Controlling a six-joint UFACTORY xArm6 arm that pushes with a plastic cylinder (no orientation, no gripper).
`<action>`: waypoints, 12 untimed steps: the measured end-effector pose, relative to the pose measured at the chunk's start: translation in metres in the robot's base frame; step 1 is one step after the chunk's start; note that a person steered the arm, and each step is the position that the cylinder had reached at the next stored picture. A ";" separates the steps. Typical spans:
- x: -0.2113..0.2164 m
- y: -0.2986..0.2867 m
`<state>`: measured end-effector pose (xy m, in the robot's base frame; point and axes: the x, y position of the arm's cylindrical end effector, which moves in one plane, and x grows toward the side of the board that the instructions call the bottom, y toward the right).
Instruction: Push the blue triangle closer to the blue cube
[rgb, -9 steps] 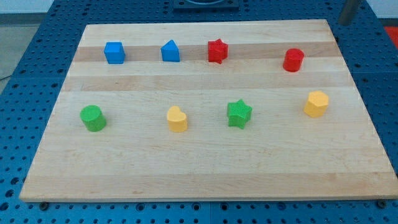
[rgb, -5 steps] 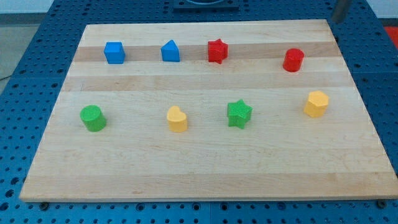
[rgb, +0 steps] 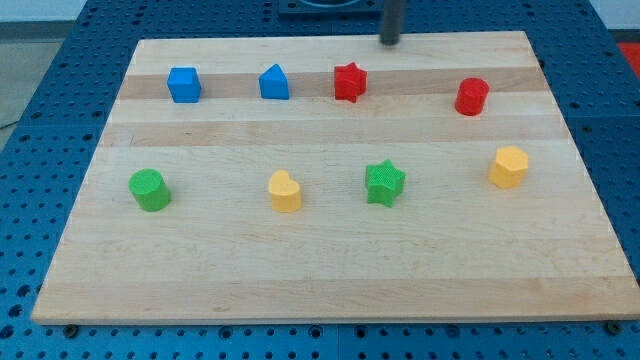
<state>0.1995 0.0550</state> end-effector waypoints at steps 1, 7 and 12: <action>0.022 -0.034; 0.097 -0.147; 0.159 -0.189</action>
<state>0.3585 -0.1338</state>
